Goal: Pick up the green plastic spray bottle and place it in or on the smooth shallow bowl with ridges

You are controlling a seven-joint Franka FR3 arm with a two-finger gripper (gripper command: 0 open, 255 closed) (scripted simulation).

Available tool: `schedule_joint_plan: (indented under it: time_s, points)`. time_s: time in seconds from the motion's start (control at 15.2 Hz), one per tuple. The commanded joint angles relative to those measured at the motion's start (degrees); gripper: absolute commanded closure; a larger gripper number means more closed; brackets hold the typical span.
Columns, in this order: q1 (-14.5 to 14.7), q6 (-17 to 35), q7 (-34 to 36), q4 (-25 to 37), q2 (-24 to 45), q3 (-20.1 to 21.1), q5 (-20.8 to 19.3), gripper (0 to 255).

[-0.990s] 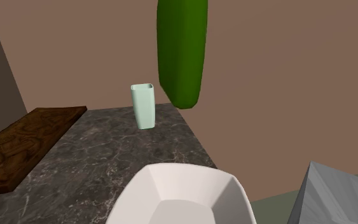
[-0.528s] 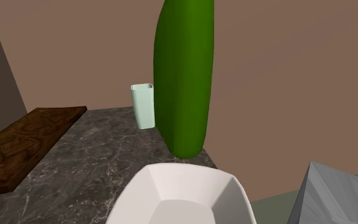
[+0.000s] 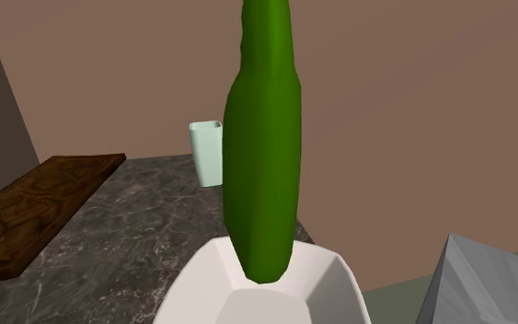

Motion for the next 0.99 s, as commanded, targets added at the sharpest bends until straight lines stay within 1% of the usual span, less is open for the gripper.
schedule_joint_plan:
  time_s: [0.0, 0.92]
  points:
    - [0.0, 1.7, -0.1, -1.9, -0.3, 0.0, 0.1, 255]
    - [0.2, 12.5, -0.4, -11.9, 0.6, 0.6, 0.4, 255]
